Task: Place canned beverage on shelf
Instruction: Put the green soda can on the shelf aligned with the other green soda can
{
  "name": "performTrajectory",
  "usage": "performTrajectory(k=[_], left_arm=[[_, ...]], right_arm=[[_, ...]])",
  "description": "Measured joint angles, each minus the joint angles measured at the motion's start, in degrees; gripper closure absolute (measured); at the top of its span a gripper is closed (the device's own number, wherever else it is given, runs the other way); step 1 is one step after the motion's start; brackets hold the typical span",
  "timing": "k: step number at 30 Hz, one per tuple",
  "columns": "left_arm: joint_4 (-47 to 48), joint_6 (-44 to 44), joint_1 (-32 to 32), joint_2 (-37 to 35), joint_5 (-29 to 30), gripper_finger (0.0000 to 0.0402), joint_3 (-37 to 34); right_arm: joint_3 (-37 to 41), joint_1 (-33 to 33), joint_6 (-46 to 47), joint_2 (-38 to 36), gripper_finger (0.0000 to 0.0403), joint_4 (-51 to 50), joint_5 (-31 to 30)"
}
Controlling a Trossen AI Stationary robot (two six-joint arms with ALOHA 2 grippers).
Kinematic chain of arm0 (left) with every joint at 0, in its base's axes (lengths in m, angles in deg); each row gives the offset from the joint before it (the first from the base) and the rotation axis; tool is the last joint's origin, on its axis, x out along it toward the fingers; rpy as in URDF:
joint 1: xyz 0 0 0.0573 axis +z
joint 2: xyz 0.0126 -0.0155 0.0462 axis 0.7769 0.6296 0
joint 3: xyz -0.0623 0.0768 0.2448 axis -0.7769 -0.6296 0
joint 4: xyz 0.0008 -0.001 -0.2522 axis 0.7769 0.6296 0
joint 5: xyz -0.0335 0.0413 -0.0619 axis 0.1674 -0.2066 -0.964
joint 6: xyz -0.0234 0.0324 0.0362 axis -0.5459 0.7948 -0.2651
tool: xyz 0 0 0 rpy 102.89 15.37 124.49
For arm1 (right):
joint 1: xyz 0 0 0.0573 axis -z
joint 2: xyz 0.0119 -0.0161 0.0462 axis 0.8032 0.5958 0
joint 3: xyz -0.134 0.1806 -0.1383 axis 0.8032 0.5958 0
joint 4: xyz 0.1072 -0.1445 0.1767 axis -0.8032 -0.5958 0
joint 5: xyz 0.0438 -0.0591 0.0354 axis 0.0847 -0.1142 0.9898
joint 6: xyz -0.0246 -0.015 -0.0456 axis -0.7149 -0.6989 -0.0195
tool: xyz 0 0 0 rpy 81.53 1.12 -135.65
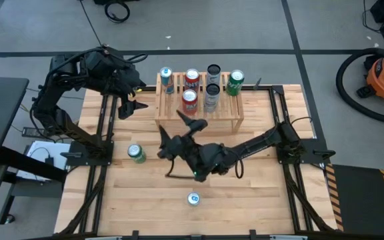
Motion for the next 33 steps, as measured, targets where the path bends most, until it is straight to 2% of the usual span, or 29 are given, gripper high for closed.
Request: performTrajectory(k=[4,10,17,22,33], left_arm=[[0.0,0.0,0.0,0.0,0.0,0.0028,0.0],[0.0,-1.5,0.0,-0.9,0.0,0.0028,0.0],[0.0,-3.7,0.0,-6.2,-0.1,0.0028,-1.1],[0.0,-5.4,0.0,-13.6,-0.1,0.0028,-8.1],[-0.1,-9.9,0.0,-30.3,-0.1,0.0028,-28.5]], right_arm=[[0.0,-0.8,4.9,0.0,0.0016,-5.1,4.7],[0.0,-1.0,19.3,0.0,0.0015,-17.0,15.0],[0.0,0.3,36.3,0.0,0.0015,-28.7,32.3],[0.0,2.9,43.3,0.0,0.0015,-33.5,41.2],[0.1,7.1,47.9,0.0,0.0015,-36.2,54.2]])
